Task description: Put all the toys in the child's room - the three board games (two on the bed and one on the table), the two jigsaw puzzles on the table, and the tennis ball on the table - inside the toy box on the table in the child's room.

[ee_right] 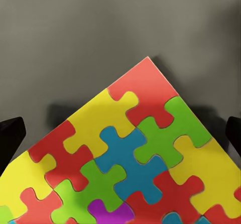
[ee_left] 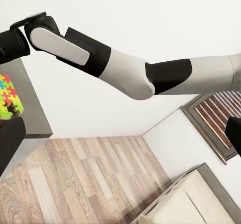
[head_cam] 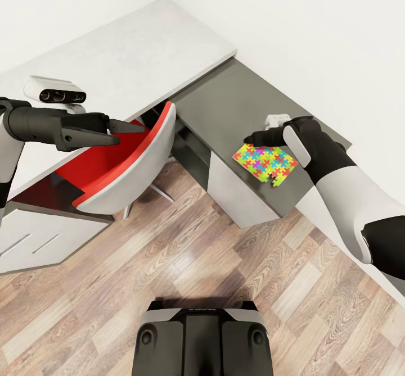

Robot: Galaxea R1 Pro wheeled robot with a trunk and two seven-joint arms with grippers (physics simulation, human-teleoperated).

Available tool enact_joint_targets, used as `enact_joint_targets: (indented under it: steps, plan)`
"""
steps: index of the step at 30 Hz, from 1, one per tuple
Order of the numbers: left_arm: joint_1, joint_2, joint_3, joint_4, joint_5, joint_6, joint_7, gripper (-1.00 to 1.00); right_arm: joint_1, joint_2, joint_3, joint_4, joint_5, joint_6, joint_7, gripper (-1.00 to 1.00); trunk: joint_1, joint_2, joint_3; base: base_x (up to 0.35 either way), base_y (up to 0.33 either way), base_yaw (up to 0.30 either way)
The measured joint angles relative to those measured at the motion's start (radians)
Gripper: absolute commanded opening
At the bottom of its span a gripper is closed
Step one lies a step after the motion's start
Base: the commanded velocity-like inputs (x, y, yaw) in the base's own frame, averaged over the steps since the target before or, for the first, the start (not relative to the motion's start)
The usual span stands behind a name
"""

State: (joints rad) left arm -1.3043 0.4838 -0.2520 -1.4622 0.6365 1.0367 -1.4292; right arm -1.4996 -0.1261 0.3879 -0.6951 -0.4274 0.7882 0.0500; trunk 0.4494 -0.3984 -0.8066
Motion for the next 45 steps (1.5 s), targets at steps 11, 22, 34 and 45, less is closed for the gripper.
enact_joint_targets:
  steps: [11, 22, 34, 45]
  plan:
    - [0.000, 0.000, 0.000, 0.000, -0.001, 0.000, 0.000, 1.00, 0.000, -0.007, 0.000, -0.001, 0.001, 0.000, 0.000, 1.00, 0.000, 0.000, 0.000, -0.001, 0.000, 0.000]
    - [0.000, -0.001, -0.001, 0.003, -0.001, 0.000, 0.000, 1.00, 0.000, -0.008, 0.000, -0.001, 0.001, 0.000, 0.004, 1.00, 0.000, 0.000, 0.000, -0.112, 0.000, 0.000]
    - [0.000, -0.002, -0.001, 0.003, -0.001, 0.000, 0.000, 1.00, 0.002, -0.013, 0.000, -0.001, 0.000, 0.000, 0.004, 1.00, 0.000, 0.000, 0.000, -0.004, 0.000, 0.000]
    - [0.000, -0.002, -0.001, 0.006, -0.001, 0.000, 0.000, 1.00, 0.003, -0.016, -0.001, -0.002, -0.002, 0.000, 0.004, 1.00, 0.000, 0.000, 0.001, 0.001, 0.061, -0.028]
